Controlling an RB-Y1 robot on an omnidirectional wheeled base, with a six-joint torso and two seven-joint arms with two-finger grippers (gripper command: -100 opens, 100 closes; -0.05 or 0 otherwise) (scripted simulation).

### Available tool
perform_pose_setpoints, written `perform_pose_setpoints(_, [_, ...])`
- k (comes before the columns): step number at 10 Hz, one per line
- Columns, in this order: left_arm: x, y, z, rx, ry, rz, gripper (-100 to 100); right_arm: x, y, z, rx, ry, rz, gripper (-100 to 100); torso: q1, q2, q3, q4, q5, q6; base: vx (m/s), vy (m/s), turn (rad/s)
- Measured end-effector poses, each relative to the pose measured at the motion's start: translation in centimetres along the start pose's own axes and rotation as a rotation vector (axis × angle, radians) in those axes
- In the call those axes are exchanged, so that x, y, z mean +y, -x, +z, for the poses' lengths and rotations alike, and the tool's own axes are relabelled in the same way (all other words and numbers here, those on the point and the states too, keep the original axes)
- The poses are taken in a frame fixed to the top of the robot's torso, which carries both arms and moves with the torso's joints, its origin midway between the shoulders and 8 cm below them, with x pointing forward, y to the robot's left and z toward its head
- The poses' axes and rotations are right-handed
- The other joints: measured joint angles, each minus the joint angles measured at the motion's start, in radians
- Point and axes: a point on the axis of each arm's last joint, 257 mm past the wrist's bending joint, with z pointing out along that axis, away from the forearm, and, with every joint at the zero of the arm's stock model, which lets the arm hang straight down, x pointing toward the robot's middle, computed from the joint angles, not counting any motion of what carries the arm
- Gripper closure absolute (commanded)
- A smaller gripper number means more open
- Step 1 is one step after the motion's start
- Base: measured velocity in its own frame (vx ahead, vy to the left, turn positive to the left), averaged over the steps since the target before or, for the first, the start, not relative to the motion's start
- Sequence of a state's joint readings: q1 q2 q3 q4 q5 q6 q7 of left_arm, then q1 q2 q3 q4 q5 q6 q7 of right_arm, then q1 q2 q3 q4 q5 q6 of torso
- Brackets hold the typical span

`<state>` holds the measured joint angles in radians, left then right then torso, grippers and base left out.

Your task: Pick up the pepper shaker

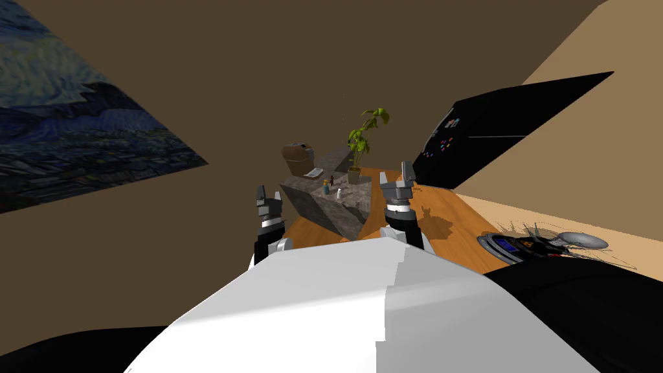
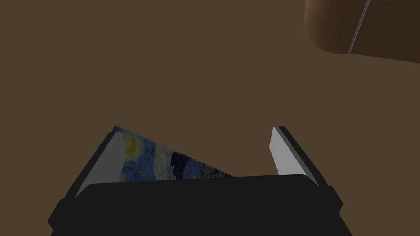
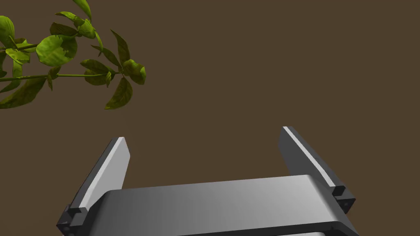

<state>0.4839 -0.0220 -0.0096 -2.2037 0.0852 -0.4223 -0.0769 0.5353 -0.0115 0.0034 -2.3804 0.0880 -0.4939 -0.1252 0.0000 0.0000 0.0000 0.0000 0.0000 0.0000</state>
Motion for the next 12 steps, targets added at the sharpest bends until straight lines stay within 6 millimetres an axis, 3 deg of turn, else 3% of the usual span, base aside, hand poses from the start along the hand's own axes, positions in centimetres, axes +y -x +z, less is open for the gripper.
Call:
perform_pose_setpoints(4, [0.0,0.0,0.0,0.000,0.000,0.000,0,-1.6,-0.6,-0.6,0.075,-0.054,-0.003,-100,0.003,0.003,0.002,0.001,0.001,0.000,-0.044,0.049,0.082])
perform_pose_setpoints(12, [0.0,0.0,0.0,0.000,0.000,0.000,0,-7.8,-1.1,-3.6,0.228,-0.254,0.002,-100,0.004,0.002,0.001,0.001,0.001,0.000,-0.049,0.068,0.108])
